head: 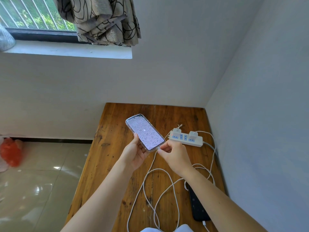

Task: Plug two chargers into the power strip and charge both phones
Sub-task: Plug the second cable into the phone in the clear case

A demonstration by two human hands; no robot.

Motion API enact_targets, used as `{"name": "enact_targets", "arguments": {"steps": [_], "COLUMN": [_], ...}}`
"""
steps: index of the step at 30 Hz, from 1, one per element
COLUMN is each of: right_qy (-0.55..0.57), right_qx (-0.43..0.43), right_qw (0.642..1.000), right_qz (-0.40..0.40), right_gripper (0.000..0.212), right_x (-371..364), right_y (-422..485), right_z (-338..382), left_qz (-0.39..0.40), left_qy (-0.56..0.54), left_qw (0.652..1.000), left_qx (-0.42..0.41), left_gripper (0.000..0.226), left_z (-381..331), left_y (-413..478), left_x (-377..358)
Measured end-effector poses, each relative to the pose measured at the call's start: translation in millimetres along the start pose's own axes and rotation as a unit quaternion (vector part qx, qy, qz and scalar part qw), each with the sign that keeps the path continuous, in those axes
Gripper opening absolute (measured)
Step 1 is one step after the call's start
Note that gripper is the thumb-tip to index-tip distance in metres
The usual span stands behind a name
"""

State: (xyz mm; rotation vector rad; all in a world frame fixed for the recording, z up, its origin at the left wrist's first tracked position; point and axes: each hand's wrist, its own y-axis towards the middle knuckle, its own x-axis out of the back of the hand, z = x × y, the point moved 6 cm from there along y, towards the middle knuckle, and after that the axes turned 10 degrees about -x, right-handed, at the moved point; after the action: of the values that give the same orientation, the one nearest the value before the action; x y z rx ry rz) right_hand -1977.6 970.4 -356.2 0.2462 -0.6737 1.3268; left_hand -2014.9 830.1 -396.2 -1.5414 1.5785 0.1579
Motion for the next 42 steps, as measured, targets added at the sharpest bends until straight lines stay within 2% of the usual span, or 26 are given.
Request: {"name": "enact_targets", "arguments": {"steps": [13,31,42], "right_qy": [0.002,0.012,-0.014], "right_qx": [0.005,0.007,-0.004], "right_qw": [1.000,1.000,0.999], "right_qz": [0.004,0.014,0.029], "right_gripper": [0.006,0.009,0.010], "right_x": [1.5,0.9,-4.1], "right_y": [0.7,0.0,-1.1], "right_z": [-5.2,-8.9,-18.0], "left_qz": [0.014,-0.012,-0.045], "left_qy": [0.031,0.023,0.056], "left_qw": [0.999,1.000,0.997], "left_qx": [0.003,0.002,-0.024], "left_gripper": [0.042,0.038,0.039], "left_z": [2.5,5.3,4.8], "left_y": [3.9,4.3,1.7], "left_x": [0.5,3.1,7.1]}}
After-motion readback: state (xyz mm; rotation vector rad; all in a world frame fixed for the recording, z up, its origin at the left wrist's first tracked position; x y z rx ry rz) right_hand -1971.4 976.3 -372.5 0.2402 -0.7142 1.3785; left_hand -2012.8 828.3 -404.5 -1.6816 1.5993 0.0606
